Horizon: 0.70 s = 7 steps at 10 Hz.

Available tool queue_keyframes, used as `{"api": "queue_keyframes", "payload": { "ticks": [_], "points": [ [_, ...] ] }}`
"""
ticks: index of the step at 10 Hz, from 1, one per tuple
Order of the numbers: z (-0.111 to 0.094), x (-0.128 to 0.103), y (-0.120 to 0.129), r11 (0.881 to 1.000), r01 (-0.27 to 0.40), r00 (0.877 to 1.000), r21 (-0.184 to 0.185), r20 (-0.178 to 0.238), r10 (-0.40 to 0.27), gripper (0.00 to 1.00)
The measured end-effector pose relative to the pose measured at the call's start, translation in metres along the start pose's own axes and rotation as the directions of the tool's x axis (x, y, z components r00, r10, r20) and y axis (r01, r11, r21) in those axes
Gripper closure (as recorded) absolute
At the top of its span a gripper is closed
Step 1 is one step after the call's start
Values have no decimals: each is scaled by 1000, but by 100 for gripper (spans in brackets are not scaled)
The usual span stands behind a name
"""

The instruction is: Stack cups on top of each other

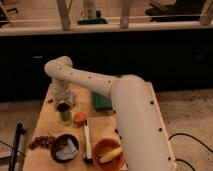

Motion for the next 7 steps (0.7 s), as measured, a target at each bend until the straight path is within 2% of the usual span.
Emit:
{"api": "queue_keyframes", "payload": {
  "ticks": [1,2,7],
  "points": [
    [1,-1,-1,1000,0,1000,0,2,0,23],
    [2,-1,0,1000,-2,1000,0,4,2,20],
    [1,-3,3,1000,-7,1000,0,4,7,20]
  ]
}}
